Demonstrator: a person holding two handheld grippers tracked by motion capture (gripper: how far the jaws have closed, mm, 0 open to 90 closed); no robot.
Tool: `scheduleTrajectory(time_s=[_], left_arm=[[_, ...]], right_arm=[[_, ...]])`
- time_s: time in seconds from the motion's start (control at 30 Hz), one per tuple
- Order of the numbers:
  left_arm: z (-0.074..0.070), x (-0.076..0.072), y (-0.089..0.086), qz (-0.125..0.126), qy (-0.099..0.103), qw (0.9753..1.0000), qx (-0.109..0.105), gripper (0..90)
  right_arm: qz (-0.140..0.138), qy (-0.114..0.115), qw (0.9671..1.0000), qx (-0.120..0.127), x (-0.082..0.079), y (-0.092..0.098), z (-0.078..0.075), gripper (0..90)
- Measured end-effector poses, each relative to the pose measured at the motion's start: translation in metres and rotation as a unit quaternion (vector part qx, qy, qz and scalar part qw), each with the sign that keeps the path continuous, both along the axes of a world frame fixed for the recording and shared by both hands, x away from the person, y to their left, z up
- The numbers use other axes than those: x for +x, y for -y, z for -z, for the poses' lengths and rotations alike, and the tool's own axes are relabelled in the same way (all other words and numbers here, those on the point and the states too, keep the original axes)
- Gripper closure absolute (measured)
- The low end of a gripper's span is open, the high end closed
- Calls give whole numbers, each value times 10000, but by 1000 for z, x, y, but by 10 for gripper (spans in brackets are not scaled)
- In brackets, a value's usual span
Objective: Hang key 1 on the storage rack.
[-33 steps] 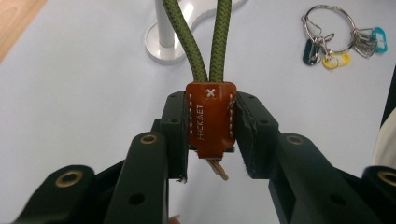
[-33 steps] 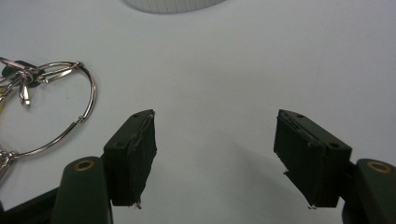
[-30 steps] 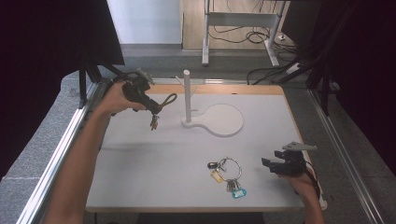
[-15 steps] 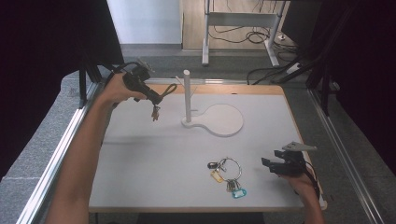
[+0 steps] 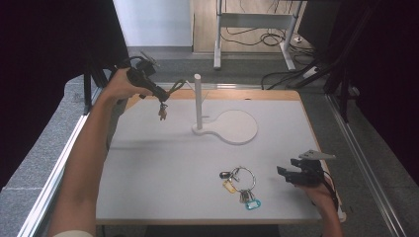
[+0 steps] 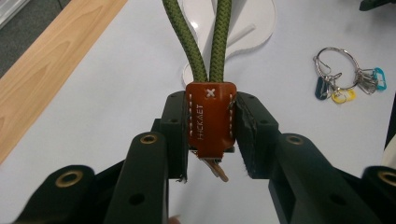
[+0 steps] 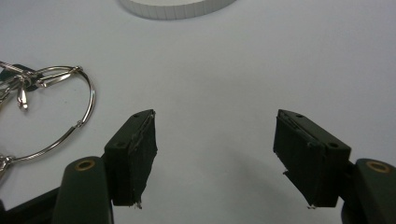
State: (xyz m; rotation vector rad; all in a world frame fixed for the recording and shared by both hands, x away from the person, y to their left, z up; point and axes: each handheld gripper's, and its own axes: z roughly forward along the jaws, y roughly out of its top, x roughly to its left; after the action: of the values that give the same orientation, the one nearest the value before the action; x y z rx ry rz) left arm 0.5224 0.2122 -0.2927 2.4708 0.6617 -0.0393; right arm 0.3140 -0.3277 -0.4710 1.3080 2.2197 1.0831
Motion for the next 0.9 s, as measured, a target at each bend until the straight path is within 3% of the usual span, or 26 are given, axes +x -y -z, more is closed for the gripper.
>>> scheduleTrajectory(time_s=[0.33, 0.57, 0.9], left_arm=[[6, 17, 11, 77, -95, 9999, -69, 670], [13, 17, 11, 121, -145, 9997, -169, 670], [21, 14, 20, 252, -215, 9994, -134, 669]], right_arm=[[3, -28, 10000, -62, 1, -1, 2, 299], [7, -44, 10000, -82, 0, -2, 2, 300], [0, -44, 9999, -98, 0, -3, 2, 299]])
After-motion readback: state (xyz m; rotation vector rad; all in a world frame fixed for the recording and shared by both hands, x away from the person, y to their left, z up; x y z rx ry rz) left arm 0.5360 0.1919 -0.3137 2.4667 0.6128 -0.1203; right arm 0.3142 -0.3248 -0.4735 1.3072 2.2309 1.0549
